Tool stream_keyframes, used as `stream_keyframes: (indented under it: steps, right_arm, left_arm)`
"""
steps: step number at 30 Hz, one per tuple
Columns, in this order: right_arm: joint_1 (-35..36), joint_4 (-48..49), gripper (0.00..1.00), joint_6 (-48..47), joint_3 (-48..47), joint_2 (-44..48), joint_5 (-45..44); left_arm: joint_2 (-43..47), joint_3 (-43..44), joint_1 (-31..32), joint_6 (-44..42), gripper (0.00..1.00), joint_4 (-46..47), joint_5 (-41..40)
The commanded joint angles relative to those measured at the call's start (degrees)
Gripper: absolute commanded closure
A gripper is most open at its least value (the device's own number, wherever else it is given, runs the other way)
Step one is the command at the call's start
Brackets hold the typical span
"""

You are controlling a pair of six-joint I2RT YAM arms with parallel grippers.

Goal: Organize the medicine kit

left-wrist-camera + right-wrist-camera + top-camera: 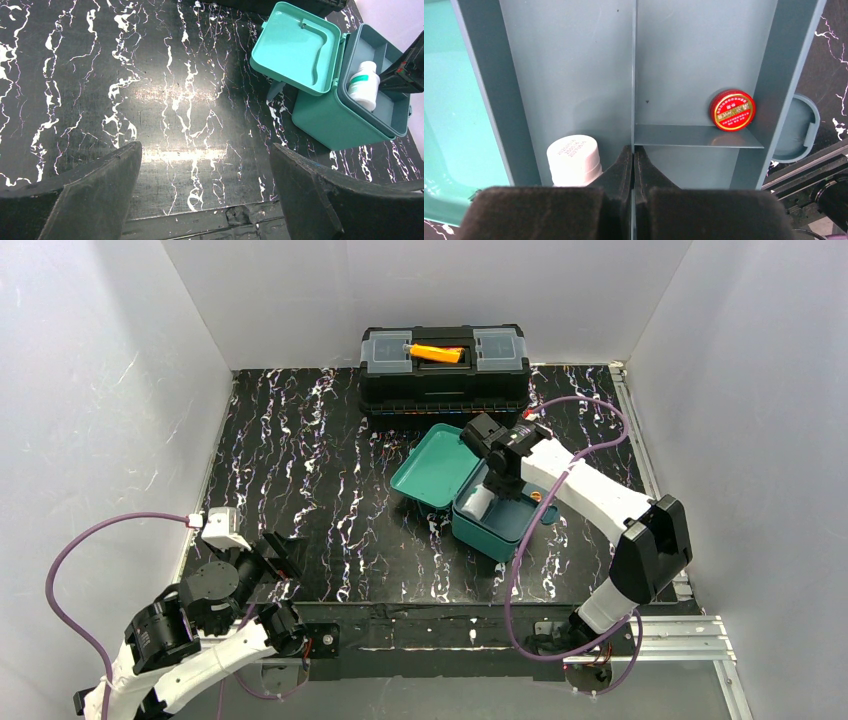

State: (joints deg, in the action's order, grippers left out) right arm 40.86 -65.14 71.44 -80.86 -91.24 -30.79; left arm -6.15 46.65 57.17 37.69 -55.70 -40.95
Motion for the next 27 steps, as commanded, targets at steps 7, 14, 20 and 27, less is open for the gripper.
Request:
stream_keyframes:
  steps: [7,14,20,27]
  right_arm:
    - [-0.9,3.1,0.99,-1.6,2.1,0.9,0.2]
    - [-0.9,4.8,0.99,-1.4,5.1,0.6,2.4]
    - [-0.9,6.0,0.99,-1.4,6.5,0.0,3.9]
    - [-0.9,5.9,0.99,-1.1,6.3,0.8,4.5]
  left_arm:
    - [0.3,0.1,-0.2,0.1,0.00,0.4,-1.6]
    - [0.2,0.1,-0.2,0.1,0.00,0.5,-1.7]
    - [0.1,0.1,-0.2,0.2,0.00,0.4,-1.8]
    - [0.3,0.1,-0.2,0.3,0.01,0.2,-1.9]
